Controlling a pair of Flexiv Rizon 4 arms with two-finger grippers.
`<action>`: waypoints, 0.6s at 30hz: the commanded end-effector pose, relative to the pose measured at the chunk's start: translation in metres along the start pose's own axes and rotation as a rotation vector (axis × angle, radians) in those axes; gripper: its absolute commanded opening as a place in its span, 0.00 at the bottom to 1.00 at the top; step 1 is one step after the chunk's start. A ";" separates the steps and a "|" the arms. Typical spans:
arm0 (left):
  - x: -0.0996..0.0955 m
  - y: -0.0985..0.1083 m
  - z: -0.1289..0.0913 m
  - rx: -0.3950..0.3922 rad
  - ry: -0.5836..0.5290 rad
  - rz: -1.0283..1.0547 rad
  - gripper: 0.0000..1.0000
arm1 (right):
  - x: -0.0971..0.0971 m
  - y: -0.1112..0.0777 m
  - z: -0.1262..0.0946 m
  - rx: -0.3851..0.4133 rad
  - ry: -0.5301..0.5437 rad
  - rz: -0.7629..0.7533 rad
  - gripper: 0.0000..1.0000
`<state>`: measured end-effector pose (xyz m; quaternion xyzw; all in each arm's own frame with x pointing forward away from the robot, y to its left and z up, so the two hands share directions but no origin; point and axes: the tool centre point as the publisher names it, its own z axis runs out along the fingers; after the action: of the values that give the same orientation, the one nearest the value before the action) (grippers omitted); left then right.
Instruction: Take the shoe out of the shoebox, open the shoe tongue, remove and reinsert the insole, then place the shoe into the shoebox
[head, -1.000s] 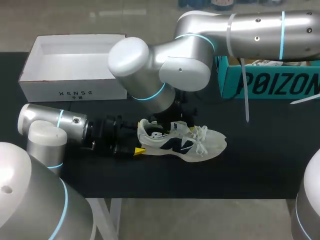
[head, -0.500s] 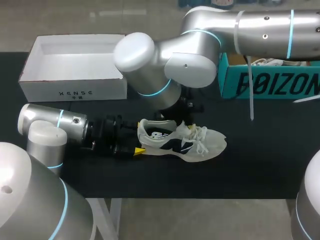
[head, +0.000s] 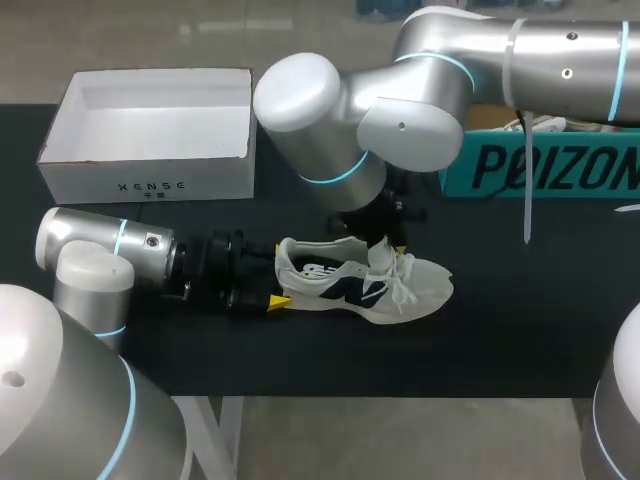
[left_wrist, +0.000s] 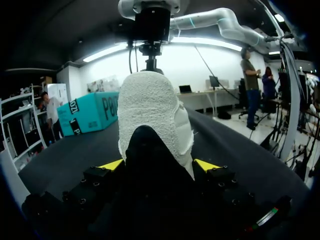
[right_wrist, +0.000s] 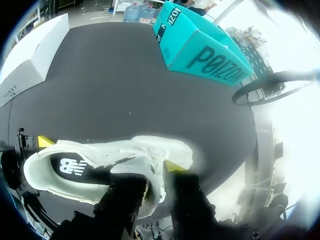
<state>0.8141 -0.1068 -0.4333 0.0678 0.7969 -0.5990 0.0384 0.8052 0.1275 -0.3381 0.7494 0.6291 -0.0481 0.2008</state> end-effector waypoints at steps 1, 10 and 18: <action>0.000 0.002 0.000 0.000 0.000 0.001 0.00 | 0.005 -0.009 -0.009 -0.028 0.011 0.328 0.26; 0.000 0.002 0.000 0.000 0.000 0.001 0.00 | 0.021 -0.010 -0.023 -0.051 0.044 0.288 0.26; 0.000 0.002 0.000 0.000 0.000 0.001 0.00 | 0.024 -0.009 -0.028 -0.054 0.052 0.280 0.11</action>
<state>0.8141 -0.1068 -0.4334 0.0678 0.7970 -0.5990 0.0384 0.8011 0.1565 -0.3207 0.7312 0.6506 -0.0163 0.2047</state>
